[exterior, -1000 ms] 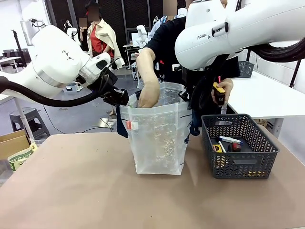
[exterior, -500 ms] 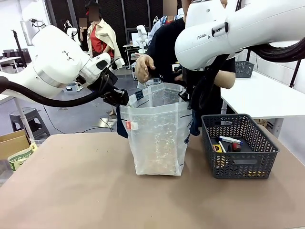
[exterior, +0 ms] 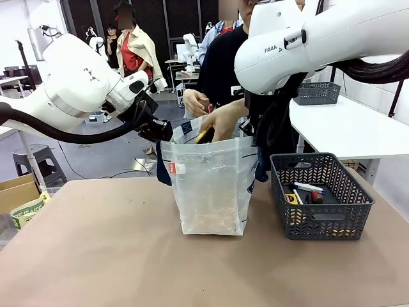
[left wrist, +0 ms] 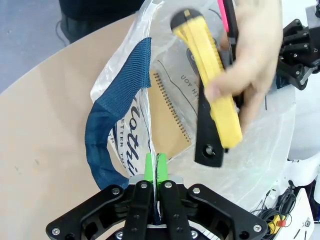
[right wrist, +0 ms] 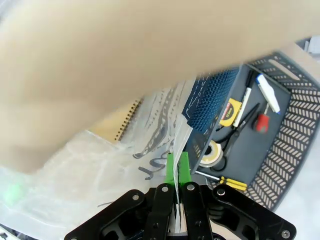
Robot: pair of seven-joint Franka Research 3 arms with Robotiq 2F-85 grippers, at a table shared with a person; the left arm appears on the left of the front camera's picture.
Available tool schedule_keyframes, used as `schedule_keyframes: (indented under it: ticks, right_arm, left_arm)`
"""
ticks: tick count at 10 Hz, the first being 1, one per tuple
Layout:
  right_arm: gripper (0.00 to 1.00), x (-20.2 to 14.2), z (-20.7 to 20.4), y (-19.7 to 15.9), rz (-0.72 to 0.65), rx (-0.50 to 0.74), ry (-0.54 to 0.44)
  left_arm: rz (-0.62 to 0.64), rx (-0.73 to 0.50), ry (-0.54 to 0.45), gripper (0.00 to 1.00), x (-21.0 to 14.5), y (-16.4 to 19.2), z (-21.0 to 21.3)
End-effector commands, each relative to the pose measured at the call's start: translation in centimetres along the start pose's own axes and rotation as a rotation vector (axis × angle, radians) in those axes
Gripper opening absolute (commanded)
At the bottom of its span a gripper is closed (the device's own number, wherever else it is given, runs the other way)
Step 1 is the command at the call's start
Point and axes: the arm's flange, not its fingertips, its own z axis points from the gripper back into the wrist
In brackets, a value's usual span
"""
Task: Transfer purchased items from the store into the shopping bag.
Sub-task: Move the Reusable shopping bag to the right side of the table.
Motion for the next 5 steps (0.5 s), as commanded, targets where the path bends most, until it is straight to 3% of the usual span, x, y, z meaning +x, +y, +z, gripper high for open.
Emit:
schedule_keyframes:
  ticks: [1, 5]
  right_arm:
    - [0.00, 0.03, -0.02, -0.20, -0.006, -0.001, 0.005]
    - [0.00, 0.03, -0.02, -0.20, -0.006, -0.001, 0.005]
  left_arm:
    - [-0.001, 0.005, -0.008, 0.00, 0.10, -0.01, 0.22]
    - [-0.001, 0.005, -0.008, 0.00, 0.10, -0.01, 0.22]
